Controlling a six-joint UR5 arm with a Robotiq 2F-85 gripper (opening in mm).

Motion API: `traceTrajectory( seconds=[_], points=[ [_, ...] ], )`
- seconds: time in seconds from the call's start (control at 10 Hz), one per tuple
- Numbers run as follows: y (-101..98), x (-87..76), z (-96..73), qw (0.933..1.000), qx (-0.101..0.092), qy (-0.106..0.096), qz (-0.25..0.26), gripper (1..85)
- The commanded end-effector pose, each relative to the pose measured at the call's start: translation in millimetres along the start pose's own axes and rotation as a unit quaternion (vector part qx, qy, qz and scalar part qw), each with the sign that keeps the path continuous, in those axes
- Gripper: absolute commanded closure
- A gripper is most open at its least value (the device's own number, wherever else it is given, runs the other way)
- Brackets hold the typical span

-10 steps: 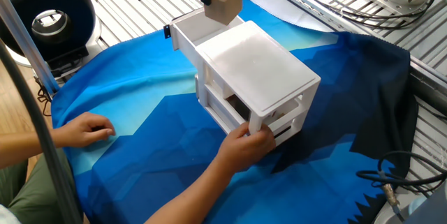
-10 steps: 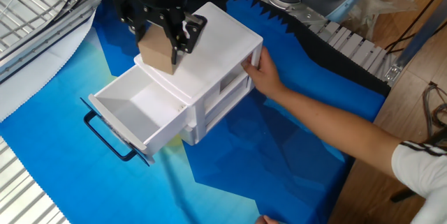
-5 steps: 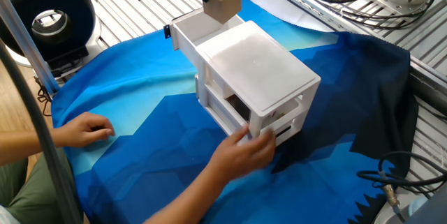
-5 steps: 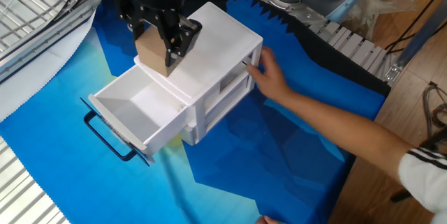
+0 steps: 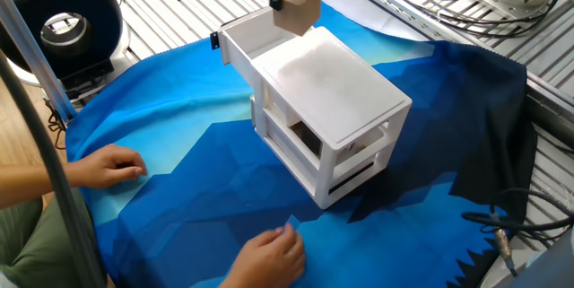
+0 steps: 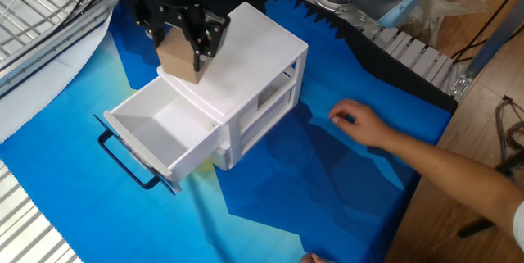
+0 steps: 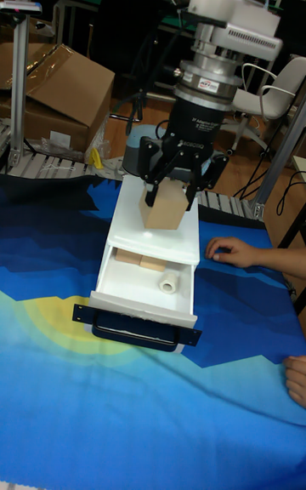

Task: Take something out of a drawer

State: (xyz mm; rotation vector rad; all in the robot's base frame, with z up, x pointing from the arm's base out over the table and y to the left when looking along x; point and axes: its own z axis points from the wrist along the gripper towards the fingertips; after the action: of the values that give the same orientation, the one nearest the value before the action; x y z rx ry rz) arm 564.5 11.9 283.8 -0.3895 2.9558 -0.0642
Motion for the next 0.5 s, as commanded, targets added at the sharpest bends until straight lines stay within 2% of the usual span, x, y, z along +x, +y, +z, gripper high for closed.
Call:
traceTrajectory(
  seconds=[0.0, 0.1, 0.2, 0.3, 0.4],
  points=[
    [12.9, 4.2, 3.6, 0.9995, -0.03, -0.003, -0.01, 84.7],
    [20.0, 5.8, -0.7, 0.9992, -0.03, 0.006, 0.024, 84.7],
    [10.3, 5.9, -0.3, 0.9985, -0.011, 0.006, 0.053, 84.7],
    [-5.6, 9.1, -0.4, 0.9973, 0.02, 0.01, 0.07, 84.7],
    [-10.6, 8.4, -0.7, 0.997, 0.029, 0.008, 0.071, 84.7]
  ],
)
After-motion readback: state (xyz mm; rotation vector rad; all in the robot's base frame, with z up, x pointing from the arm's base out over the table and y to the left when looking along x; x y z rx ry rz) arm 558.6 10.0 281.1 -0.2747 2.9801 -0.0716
